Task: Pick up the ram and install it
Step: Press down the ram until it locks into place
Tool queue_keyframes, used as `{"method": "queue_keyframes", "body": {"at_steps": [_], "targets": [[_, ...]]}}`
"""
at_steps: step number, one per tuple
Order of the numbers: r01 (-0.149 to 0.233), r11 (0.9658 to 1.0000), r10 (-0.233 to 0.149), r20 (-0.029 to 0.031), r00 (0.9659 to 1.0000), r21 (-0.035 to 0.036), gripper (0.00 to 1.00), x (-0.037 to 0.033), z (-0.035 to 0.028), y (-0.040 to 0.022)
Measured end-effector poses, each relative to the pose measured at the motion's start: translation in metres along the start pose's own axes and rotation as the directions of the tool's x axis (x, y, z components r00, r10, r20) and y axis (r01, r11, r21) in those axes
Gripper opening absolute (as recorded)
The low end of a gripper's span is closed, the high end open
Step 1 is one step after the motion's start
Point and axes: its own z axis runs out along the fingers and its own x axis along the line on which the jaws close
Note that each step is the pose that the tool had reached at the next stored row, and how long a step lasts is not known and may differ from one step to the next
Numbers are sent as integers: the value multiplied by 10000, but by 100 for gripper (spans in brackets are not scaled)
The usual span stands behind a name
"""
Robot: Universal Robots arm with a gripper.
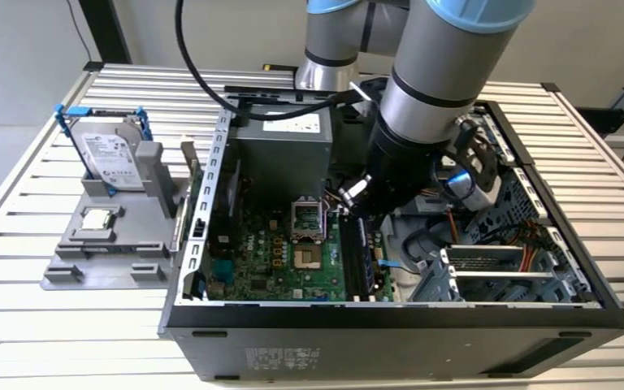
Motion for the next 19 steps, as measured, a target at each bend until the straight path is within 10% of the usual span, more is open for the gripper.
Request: {"method": "queue_keyframes", "body": {"at_steps": [10,19], "targets": [[1170,9930,-1170,31,9931,-147,0,-10,0,-5],[2200,9752,-2198,76,9755,-249,0,-20,-1,-9]]}}
